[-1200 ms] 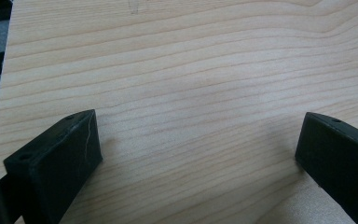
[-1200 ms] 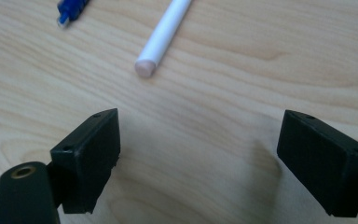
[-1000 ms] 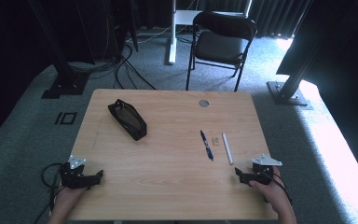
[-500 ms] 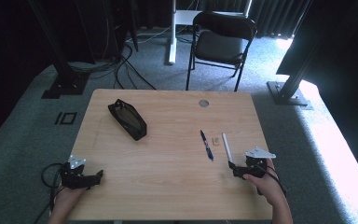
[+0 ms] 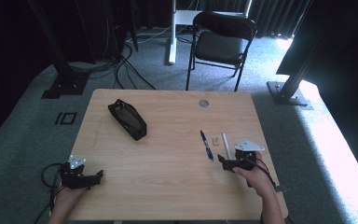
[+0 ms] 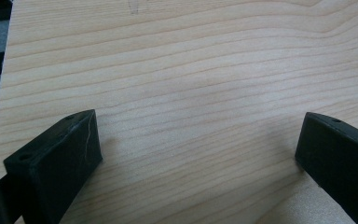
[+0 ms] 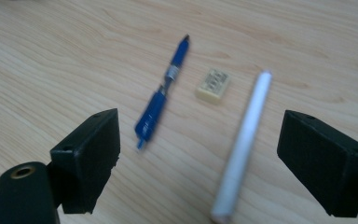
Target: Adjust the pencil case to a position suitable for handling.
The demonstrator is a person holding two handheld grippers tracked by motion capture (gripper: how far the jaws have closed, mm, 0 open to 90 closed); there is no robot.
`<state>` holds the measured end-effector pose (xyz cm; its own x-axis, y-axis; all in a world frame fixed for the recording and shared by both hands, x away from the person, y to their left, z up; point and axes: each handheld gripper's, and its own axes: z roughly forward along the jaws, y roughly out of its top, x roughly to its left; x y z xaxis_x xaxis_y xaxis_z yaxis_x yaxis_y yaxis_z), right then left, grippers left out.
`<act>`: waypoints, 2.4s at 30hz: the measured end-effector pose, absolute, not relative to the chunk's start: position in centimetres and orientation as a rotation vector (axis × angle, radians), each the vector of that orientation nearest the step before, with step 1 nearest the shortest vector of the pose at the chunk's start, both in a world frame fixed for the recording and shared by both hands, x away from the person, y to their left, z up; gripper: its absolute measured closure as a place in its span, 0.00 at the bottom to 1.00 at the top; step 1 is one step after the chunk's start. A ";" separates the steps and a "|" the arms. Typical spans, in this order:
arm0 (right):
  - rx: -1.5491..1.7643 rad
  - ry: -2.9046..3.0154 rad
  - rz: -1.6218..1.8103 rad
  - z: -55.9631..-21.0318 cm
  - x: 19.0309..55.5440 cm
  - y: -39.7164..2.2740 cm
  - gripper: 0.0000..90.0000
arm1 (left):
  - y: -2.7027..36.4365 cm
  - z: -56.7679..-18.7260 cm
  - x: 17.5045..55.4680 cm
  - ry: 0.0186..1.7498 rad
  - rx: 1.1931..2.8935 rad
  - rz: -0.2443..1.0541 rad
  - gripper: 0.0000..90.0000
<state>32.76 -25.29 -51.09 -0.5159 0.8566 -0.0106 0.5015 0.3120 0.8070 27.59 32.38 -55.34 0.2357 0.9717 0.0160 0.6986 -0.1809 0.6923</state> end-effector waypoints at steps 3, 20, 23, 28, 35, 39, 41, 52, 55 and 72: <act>1.192 2.145 1.108 -50.8 33.1 -24.4 0.15 | 32.4 -55.3 27.6 1.524 1.952 0.631 0.00; 1.092 2.211 1.151 -50.2 34.6 -19.4 0.15 | 32.4 -55.3 27.6 1.525 1.952 0.631 0.00; 1.070 2.227 1.148 -50.1 34.9 -18.6 0.15 | 32.4 -55.3 27.6 1.525 1.952 0.631 0.00; 1.046 2.243 1.155 -50.1 35.2 -17.3 0.15 | 32.4 -55.3 27.6 1.525 1.952 0.631 0.00; 1.017 2.261 1.169 -50.2 35.7 -15.7 0.15 | 32.4 -55.3 27.6 1.525 1.952 0.631 0.00; 0.993 2.281 1.183 -50.3 35.9 -14.5 0.15 | 32.4 -55.3 27.6 1.525 1.951 0.631 0.00; 0.984 2.284 1.182 -50.3 36.0 -14.2 0.15 | 32.4 -55.3 27.6 1.525 1.952 0.631 0.00; 0.941 2.295 1.223 -50.2 36.6 -11.1 0.15 | 32.4 -55.3 27.6 1.525 1.952 0.631 0.00; 0.931 2.297 1.239 -50.3 36.6 -10.4 0.15 | 32.4 -55.3 27.6 1.525 1.952 0.631 0.00; 0.892 2.317 1.270 -50.8 37.1 -5.8 0.15 | 32.4 -55.3 27.6 1.525 1.952 0.631 0.00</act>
